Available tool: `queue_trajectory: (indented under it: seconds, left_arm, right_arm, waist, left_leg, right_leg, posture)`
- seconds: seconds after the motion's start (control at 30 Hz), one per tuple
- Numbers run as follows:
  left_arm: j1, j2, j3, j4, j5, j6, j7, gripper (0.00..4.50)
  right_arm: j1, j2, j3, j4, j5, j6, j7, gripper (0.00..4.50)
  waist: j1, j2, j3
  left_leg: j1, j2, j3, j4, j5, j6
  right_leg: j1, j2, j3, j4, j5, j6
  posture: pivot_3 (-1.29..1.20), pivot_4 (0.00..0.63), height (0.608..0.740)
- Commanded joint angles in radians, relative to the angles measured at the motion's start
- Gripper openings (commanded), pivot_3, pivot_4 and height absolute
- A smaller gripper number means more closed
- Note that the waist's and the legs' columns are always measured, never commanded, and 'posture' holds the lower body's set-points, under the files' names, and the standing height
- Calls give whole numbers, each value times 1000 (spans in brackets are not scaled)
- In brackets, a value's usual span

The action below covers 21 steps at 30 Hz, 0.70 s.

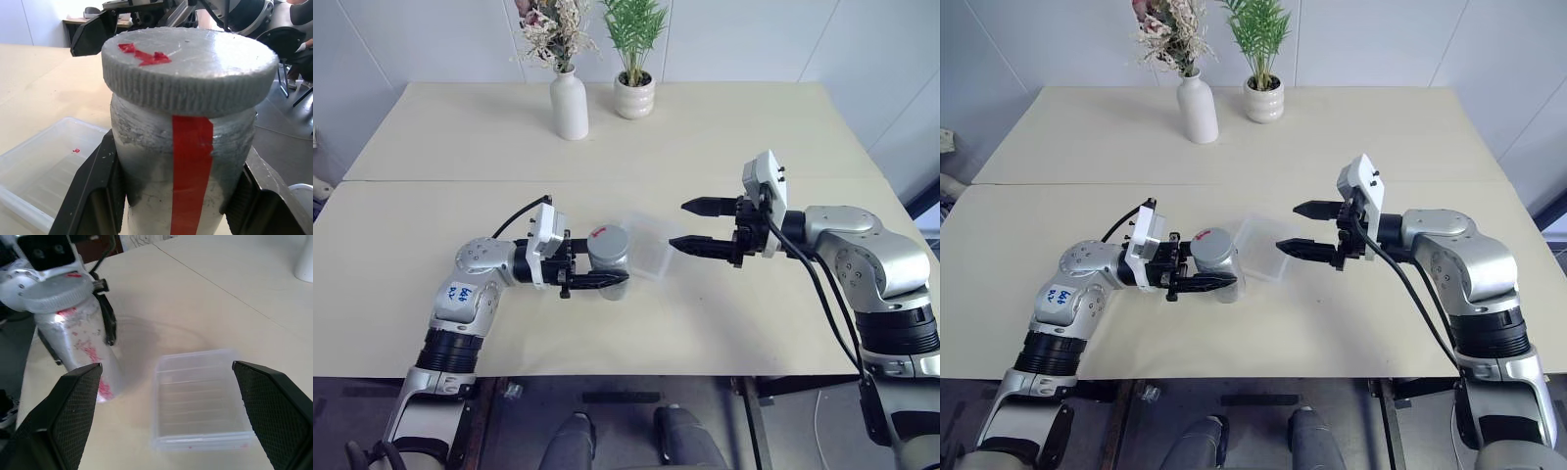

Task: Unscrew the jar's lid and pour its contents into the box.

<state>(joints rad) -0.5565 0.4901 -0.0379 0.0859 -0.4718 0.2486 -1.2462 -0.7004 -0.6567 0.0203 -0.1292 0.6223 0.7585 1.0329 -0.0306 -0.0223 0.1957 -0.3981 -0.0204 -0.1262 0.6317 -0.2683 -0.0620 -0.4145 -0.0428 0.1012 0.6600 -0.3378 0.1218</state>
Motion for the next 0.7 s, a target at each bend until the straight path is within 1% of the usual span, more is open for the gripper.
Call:
queue_trajectory:
  seconds: [0.03, 0.37, 0.5, 0.7]
  left_arm:
    - [-6, 8, 13, -30, -12, -10, -5, 2134]
    - [-13, 3, 8, -27, -12, -8, -5, 2134]
    - [-9, -1, 6, -30, -12, -9, -4, 2134]
    - [-2, -5, 4, -34, -13, -9, -2, 2134]
  right_arm:
    - [-38, 35, -21, -88, 66, 33, -19, 4480]
    - [-84, 142, 73, -179, 98, 80, -53, 4480]
    - [-99, 175, 123, -165, 46, 60, -89, 4480]
    - [-129, 221, 181, -120, -19, 21, -97, 4480]
  waist:
    - [1, 0, 0]
    - [2, 0, 0]
    - [1, 0, 0]
    - [0, 0, 0]
  left_leg:
    - [0, 0, 0, 0, 0, 0]
    - [0, 0, -1, 0, 0, 0]
    - [0, 1, -1, 0, 0, 0]
    - [0, 0, -1, 0, 0, 0]
  right_leg:
    - [0, 0, 0, 0, 0, 0]
    - [0, -1, -1, 0, 0, 0]
    - [0, -1, -1, 0, 0, 0]
    - [0, -1, -1, 0, 0, 0]
  posture:
    - [0, 150, 740]
    - [0, 150, 740]
    - [0, 150, 740]
    - [0, 150, 740]
